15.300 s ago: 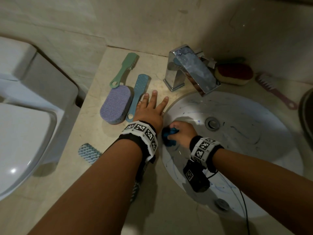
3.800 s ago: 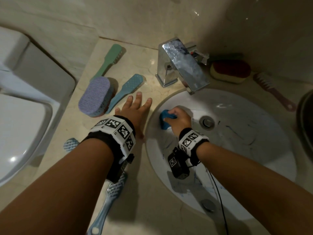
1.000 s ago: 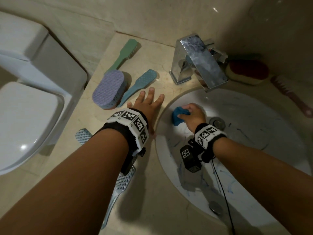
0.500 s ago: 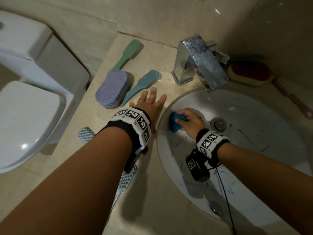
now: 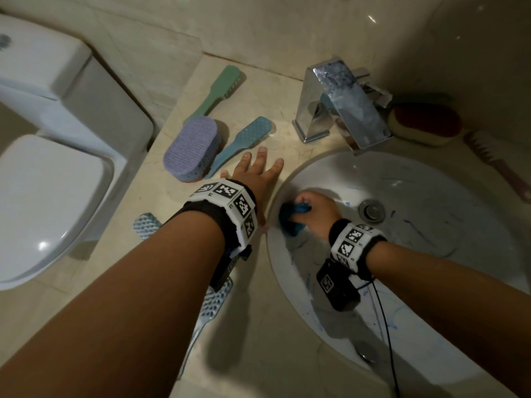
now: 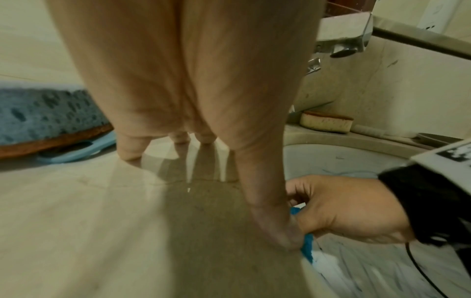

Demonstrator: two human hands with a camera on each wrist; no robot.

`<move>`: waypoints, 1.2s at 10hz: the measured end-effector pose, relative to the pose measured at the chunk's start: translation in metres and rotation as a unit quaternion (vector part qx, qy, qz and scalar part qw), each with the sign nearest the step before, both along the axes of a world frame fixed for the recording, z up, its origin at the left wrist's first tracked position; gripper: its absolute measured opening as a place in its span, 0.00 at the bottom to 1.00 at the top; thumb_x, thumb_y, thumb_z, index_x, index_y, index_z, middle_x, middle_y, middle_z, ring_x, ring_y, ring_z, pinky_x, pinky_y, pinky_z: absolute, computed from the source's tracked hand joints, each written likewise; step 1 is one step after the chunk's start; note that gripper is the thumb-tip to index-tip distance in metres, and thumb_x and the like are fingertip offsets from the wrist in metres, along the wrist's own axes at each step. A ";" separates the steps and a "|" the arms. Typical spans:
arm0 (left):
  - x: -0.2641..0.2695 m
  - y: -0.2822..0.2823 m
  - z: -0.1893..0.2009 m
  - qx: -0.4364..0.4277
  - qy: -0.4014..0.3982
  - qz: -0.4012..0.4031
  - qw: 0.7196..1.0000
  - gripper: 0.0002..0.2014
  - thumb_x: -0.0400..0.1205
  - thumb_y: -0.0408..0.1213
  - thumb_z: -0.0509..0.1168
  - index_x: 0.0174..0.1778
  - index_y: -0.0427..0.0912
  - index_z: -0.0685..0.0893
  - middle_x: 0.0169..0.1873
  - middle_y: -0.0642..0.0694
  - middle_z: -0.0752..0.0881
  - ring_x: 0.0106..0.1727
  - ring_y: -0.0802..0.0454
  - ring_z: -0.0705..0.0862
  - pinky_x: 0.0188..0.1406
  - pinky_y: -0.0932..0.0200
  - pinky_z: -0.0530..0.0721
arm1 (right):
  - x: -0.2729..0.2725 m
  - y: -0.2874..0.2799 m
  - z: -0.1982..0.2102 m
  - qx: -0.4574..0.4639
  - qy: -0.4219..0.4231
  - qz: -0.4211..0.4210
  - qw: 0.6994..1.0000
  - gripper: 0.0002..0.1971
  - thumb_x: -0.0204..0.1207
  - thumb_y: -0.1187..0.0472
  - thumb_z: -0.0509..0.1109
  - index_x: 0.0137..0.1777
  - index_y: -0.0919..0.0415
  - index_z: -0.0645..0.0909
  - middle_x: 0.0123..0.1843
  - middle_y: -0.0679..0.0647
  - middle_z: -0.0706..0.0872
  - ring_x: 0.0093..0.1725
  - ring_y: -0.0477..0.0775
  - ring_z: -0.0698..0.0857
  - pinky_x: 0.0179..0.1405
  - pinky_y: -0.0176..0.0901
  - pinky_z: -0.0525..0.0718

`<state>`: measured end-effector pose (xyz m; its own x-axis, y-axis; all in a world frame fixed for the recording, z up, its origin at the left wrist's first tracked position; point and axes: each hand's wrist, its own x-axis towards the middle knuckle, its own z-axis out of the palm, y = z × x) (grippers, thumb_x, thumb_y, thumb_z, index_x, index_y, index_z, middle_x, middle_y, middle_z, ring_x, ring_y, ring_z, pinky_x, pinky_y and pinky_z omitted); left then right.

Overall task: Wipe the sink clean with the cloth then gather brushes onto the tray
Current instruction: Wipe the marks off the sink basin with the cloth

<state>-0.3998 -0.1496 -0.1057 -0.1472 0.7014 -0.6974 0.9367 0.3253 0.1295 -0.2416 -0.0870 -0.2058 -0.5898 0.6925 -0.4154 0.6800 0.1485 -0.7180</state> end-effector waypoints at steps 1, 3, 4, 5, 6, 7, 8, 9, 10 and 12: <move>0.000 0.001 0.000 -0.002 0.002 -0.002 1.000 0.65 0.65 0.44 0.81 0.81 0.57 0.34 0.81 0.46 0.29 0.83 0.39 0.34 0.75 0.25 0.52 | 0.000 0.000 0.001 0.004 0.017 -0.035 0.999 0.10 0.66 0.69 0.76 0.39 0.56 0.79 0.42 0.51 0.81 0.42 0.49 0.78 0.35 0.30 0.72; 0.001 0.000 0.000 -0.002 0.009 -0.003 1.000 0.65 0.65 0.44 0.81 0.81 0.57 0.34 0.81 0.46 0.29 0.83 0.39 0.34 0.75 0.26 0.52 | 0.025 -0.030 0.006 0.019 -0.054 0.218 0.974 0.14 0.68 0.69 0.72 0.55 0.63 0.86 0.56 0.61 0.83 0.56 0.58 0.81 0.55 0.34 0.73; 0.002 0.000 0.000 0.002 0.012 -0.003 1.000 0.65 0.65 0.44 0.81 0.82 0.56 0.34 0.81 0.46 0.29 0.83 0.39 0.34 0.75 0.26 0.52 | 0.024 -0.023 0.007 0.006 -0.044 0.220 0.974 0.14 0.70 0.71 0.71 0.56 0.64 0.86 0.56 0.61 0.84 0.58 0.57 0.82 0.55 0.33 0.73; 0.000 0.000 -0.002 0.004 0.007 0.001 1.000 0.66 0.64 0.44 0.81 0.81 0.57 0.34 0.81 0.47 0.29 0.83 0.39 0.34 0.74 0.25 0.53 | 0.011 -0.008 0.001 0.031 -0.038 0.100 0.994 0.12 0.70 0.71 0.70 0.54 0.64 0.84 0.53 0.60 0.85 0.55 0.57 0.83 0.51 0.37 0.76; -0.002 0.000 -0.005 0.006 0.004 0.000 1.000 0.66 0.63 0.45 0.82 0.81 0.58 0.34 0.81 0.47 0.29 0.83 0.39 0.34 0.74 0.24 0.53 | 0.007 0.000 -0.003 0.060 -0.043 0.034 0.997 0.12 0.69 0.69 0.72 0.53 0.62 0.83 0.51 0.55 0.83 0.51 0.53 0.80 0.45 0.30 0.69; 0.000 0.000 -0.004 0.008 0.008 0.000 1.000 0.66 0.63 0.44 0.82 0.81 0.58 0.34 0.81 0.47 0.30 0.83 0.39 0.34 0.74 0.25 0.53 | 0.016 -0.009 0.001 0.025 -0.053 0.124 0.990 0.11 0.69 0.68 0.74 0.52 0.63 0.86 0.54 0.61 0.84 0.56 0.61 0.82 0.52 0.36 0.73; 0.001 0.000 -0.001 0.009 0.010 0.003 1.000 0.66 0.63 0.44 0.82 0.82 0.57 0.34 0.81 0.47 0.30 0.83 0.39 0.34 0.75 0.25 0.53 | 0.032 -0.027 0.008 -0.009 -0.085 0.252 0.964 0.14 0.73 0.63 0.72 0.58 0.63 0.85 0.58 0.61 0.83 0.59 0.58 0.81 0.55 0.35 0.71; 0.001 0.000 -0.001 0.011 0.010 0.003 1.000 0.66 0.64 0.44 0.82 0.82 0.57 0.34 0.81 0.47 0.30 0.83 0.39 0.34 0.74 0.25 0.53 | 0.036 -0.027 0.009 -0.014 -0.079 0.265 0.961 0.15 0.74 0.63 0.71 0.61 0.62 0.84 0.60 0.59 0.83 0.61 0.56 0.80 0.54 0.31 0.69; 0.000 0.000 -0.002 0.007 0.009 0.003 1.000 0.66 0.63 0.44 0.82 0.82 0.57 0.34 0.81 0.47 0.30 0.83 0.39 0.34 0.74 0.25 0.53 | 0.026 -0.017 0.005 -0.030 -0.039 0.179 0.983 0.13 0.73 0.66 0.72 0.57 0.61 0.85 0.56 0.58 0.86 0.59 0.57 0.83 0.55 0.36 0.75; -0.001 0.000 -0.003 0.005 0.006 0.000 1.000 0.66 0.63 0.45 0.82 0.81 0.57 0.34 0.81 0.46 0.29 0.83 0.39 0.33 0.74 0.24 0.53 | 0.024 -0.014 0.015 -0.055 -0.038 0.178 0.982 0.12 0.68 0.66 0.76 0.48 0.53 0.81 0.44 0.47 0.82 0.48 0.52 0.82 0.46 0.38 0.79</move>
<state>-0.4004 -0.1500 -0.1088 -0.1555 0.7088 -0.6881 0.9380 0.3244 0.1221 -0.2175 -0.1006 -0.1907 -0.7503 0.3967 -0.5287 0.6519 0.3112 -0.6915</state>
